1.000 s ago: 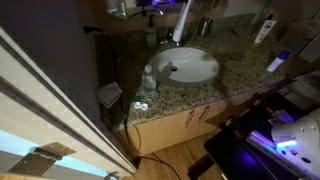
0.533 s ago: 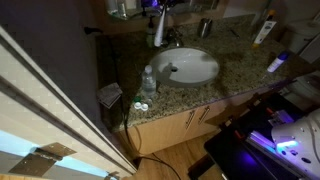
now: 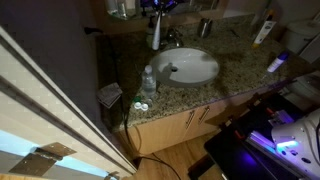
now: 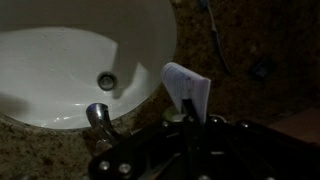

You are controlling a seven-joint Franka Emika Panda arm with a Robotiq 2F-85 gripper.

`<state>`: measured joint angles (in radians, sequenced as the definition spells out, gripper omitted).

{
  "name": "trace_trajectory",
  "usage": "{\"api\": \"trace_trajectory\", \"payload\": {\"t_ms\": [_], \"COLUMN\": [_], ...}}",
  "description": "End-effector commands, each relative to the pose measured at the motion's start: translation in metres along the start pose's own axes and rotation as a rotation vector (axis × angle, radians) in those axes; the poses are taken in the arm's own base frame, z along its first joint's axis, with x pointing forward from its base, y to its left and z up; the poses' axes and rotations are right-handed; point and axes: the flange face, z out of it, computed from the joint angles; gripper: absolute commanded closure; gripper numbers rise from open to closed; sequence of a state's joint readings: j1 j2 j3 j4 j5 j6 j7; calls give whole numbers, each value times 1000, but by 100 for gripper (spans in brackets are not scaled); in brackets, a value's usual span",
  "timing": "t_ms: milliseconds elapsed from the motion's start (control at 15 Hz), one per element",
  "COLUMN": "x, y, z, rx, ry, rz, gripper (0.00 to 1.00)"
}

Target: Move the white tube to the left side of the counter, move the bottle with the blue lid to the left side of the counter

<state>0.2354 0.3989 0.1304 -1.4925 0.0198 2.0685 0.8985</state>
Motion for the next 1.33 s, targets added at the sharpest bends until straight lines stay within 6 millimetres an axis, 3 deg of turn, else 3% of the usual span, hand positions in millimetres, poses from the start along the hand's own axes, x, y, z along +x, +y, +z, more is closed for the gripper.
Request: {"api": "trace_trajectory", "payload": {"t_ms": [0,333,400,1267], "x": [17,42,28,49], "y": [-25,-49,-37,-42], "z": [29,61,55,92], "rx": [8,20,10,53], "ry": [41,43,26,81], "rz": [42,157,119,176], "gripper": [99,99,99,99]}}
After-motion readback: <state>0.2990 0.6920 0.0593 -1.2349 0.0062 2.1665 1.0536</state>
